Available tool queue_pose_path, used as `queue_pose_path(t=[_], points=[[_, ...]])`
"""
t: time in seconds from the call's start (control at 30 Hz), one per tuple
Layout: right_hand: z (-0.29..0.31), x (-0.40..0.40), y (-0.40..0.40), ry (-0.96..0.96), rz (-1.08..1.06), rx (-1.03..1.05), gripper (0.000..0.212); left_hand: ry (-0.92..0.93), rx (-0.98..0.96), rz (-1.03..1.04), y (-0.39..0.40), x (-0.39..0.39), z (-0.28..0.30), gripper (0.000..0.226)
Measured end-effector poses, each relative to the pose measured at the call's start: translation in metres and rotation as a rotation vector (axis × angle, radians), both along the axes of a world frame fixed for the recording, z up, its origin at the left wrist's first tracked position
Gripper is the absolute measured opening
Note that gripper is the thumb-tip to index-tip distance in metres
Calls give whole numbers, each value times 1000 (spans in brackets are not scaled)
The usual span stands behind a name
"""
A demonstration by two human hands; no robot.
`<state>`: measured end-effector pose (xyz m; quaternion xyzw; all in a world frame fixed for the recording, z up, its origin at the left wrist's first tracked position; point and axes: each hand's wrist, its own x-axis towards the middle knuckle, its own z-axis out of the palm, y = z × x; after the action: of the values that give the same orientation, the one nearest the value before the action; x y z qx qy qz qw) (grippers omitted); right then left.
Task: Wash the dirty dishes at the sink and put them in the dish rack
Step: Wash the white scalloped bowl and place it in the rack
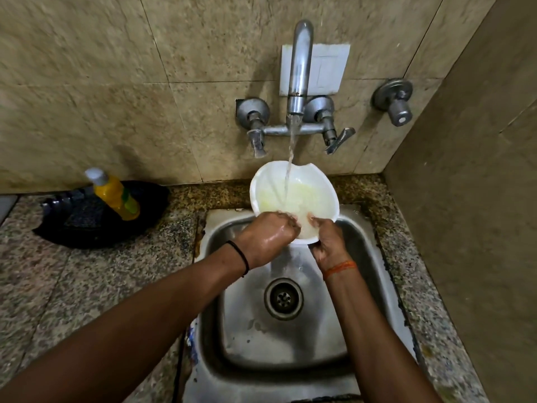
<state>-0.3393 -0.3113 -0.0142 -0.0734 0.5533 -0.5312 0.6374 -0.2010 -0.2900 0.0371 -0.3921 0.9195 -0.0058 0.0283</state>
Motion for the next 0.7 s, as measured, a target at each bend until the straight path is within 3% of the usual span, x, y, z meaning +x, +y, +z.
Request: queue_pose_path(t=[0.17, 0.27, 0.3, 0.4, 0.47, 0.53, 0.57, 0.63, 0.7], points=[[-4, 2, 9, -39, -30, 10, 43, 107, -71, -5, 1, 8, -13, 22], [-4, 2, 11, -47, -46, -10, 43, 127, -86, 131, 5, 12, -11, 65], [-3, 2, 11, -52, -44, -27, 41, 141, -126, 195, 5, 17, -13, 67], [-1, -1, 12, -15, 3, -62, 33, 471, -156, 491, -1, 28, -20, 52], [3, -2, 12, 57, 64, -50, 29, 914, 154, 843, -2, 26, -17, 68], [9, -4, 11, 158, 132, -30, 25, 1367, 573, 1184, -4, 23, -7, 55], [13, -4, 10, 226, 159, -32, 25, 1504, 774, 1289, -5, 25, -3, 44], [20, -6, 8, 478, 201, -81, 31, 1566, 974, 1346, -3, 30, 0, 38], [21, -5, 5, 980, 241, -184, 50, 1541, 999, 1351, 1, 32, -3, 38]])
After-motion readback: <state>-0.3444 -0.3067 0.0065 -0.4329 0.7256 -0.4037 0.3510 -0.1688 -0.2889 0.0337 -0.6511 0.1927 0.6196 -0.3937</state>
